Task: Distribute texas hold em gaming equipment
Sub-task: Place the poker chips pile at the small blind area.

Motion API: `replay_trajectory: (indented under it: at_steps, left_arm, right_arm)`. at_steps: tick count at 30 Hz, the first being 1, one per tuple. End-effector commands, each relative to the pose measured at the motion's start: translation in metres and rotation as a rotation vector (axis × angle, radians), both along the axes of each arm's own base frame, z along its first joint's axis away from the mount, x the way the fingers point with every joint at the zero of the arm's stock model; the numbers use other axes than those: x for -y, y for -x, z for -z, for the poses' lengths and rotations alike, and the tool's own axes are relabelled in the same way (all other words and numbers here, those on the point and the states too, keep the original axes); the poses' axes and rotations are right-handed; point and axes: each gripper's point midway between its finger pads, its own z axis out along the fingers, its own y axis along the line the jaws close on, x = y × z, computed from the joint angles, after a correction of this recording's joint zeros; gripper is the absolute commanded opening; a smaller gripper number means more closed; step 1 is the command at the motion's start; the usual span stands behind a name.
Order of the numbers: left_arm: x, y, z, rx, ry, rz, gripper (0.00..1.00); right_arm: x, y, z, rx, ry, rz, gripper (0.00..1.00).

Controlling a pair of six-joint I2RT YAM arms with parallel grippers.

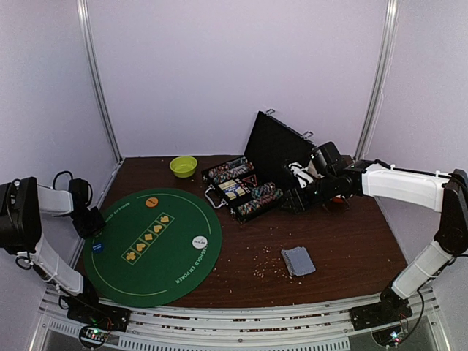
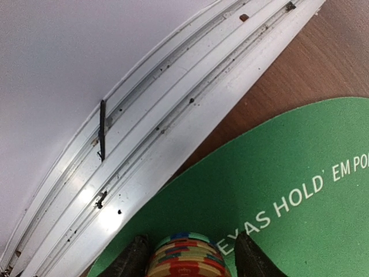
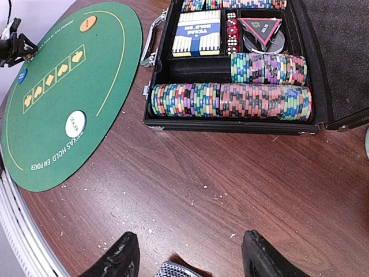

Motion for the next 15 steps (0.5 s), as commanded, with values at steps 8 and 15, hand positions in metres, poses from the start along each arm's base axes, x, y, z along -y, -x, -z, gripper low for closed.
replay_trajectory:
  at_steps: [8, 15]
  left_arm:
    - [0.007, 0.0, 0.012, -0.013, 0.03, 0.066, 0.81]
    - [0.0, -0.009, -0.026, 0.041, -0.017, 0.071, 0.92]
  right_arm:
    - [-0.001, -0.003, -0.01, 0.005, -0.014, -0.012, 0.64]
    - [-0.001, -0.007, -0.02, 0.013, -0.008, -0.008, 0.65]
